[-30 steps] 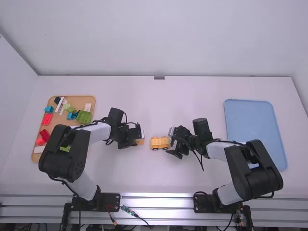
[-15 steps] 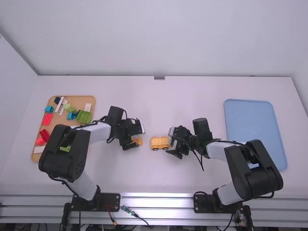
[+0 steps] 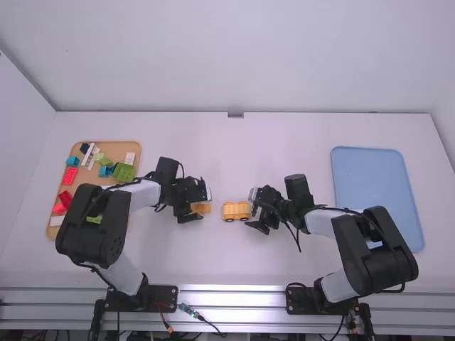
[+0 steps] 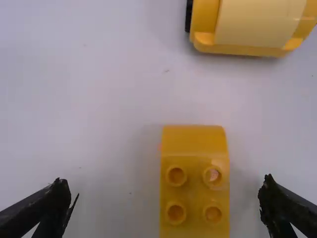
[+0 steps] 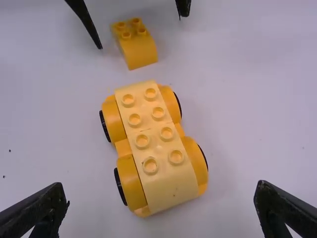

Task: Assemble lego blocks to make yellow taxi

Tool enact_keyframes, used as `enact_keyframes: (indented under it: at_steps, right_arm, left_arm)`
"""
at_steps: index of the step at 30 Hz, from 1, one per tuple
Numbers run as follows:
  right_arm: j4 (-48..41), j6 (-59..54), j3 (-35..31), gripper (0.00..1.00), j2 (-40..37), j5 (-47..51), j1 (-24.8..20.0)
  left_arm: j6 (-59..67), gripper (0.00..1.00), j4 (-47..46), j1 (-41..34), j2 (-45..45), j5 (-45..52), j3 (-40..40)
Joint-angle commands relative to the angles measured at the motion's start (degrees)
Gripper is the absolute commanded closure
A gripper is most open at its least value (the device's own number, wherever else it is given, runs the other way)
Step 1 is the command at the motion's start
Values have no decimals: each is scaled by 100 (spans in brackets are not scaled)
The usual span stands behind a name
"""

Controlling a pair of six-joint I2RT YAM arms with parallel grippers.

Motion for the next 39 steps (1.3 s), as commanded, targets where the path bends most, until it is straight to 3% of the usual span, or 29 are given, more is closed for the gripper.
enact_keyframes:
  at_steps: [1, 8, 13, 16, 27, 29, 36, 39]
  right_arm:
    - [-4, 28, -39, 1, -131, -96, 9]
    - [20, -7, -39, 1, -131, -304, 7]
    - [-2, -164, -39, 1, -131, -507, 7]
    - [-4, -164, -39, 1, -131, -505, 7]
    - [-26, -184, -39, 1, -131, -505, 7]
    - [-26, -181, -39, 1, -131, -505, 7]
    - [-44, -186, -39, 1, -131, -483, 7]
    - [-46, -184, -39, 1, -131, -487, 9]
  left_arm:
    - [826, 1, -162, 448, 52, 1086, -87]
    - [1025, 1, 166, 1180, 52, 2583, -426]
    - [-122, 1, 1690, 981, 94, 2435, -918]
    - [-343, 1, 2111, 876, 258, 2555, -1021]
    - [-245, 2, 1674, 839, 876, 2623, -577]
    - [-243, 8, 1563, 815, 1075, 2592, -409]
    - [31, 14, 1130, 870, 1154, 2579, -225]
    - [15, 27, 1196, 894, 1154, 2597, -293]
